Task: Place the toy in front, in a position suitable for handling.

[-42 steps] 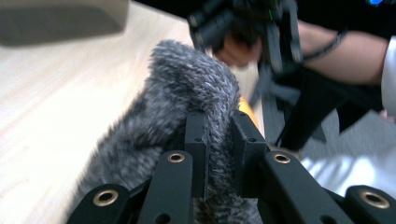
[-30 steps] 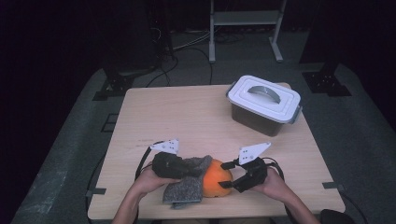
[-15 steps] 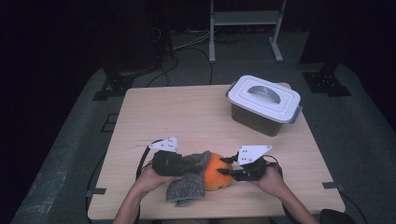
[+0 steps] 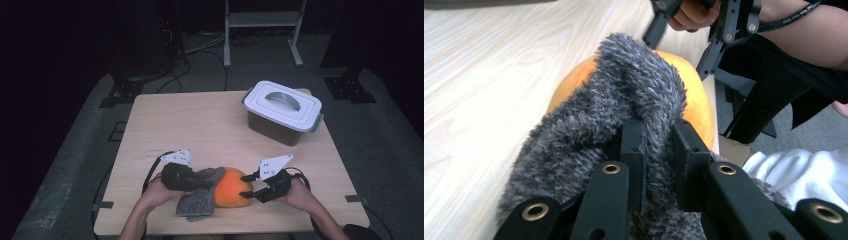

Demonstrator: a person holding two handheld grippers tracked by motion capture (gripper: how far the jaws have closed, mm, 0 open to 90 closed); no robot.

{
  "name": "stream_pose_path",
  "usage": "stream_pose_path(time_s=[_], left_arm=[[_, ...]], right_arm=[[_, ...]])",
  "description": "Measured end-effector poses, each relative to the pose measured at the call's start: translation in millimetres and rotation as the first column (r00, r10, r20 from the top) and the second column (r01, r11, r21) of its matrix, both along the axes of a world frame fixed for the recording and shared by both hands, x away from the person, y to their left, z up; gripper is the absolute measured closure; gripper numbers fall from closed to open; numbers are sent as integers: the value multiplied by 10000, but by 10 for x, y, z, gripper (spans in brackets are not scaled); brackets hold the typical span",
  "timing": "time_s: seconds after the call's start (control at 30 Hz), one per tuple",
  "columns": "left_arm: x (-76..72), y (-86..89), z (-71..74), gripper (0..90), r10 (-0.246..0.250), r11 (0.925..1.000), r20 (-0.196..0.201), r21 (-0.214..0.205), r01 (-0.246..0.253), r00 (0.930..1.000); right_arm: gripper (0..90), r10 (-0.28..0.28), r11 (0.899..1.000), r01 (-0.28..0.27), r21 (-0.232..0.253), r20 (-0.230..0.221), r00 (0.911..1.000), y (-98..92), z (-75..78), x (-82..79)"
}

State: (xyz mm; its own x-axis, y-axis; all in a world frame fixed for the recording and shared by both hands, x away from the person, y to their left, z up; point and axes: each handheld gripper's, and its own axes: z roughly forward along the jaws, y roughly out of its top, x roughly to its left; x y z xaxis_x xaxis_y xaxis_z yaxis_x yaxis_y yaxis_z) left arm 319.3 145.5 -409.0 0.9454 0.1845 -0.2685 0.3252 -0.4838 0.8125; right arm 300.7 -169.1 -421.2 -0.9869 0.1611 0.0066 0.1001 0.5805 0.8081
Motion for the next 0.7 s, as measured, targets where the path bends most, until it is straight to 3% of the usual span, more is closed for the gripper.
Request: stream_pose_path(time_s=[0.1, 0.13, 0.3, 0.47, 0.57, 0.7], left_arm=[[-20, -31, 21, 788, -165, 9994, 81, -317, 168, 9998], [-30, -54, 29, 788, -275, 9989, 131, -374, 280, 9995], [-55, -111, 46, 793, -348, 9993, 416, -98, 353, 9985], [-12, 16, 48, 800, 263, 9985, 801, 466, -301, 9964], [36, 120, -24, 799, 831, 9896, 962, 1093, -935, 9919], [71, 196, -63, 800, 1053, 9903, 671, 843, -1108, 9922]], right_arm=[[368, -443, 9962, 490, 721, -653, 9969, -46, 37, 55], [357, -558, 9952, 614, 765, -730, 9958, -41, 34, 65], [360, -710, 9963, 729, 457, -405, 9967, 67, -16, 13], [376, -766, 9962, 783, 368, -470, 9960, 23, -22, 24], [376, -753, 9965, 769, 335, -461, 9961, 16, -19, 26], [375, -708, 9970, 719, 296, -360, 9968, 29, -17, 20]])
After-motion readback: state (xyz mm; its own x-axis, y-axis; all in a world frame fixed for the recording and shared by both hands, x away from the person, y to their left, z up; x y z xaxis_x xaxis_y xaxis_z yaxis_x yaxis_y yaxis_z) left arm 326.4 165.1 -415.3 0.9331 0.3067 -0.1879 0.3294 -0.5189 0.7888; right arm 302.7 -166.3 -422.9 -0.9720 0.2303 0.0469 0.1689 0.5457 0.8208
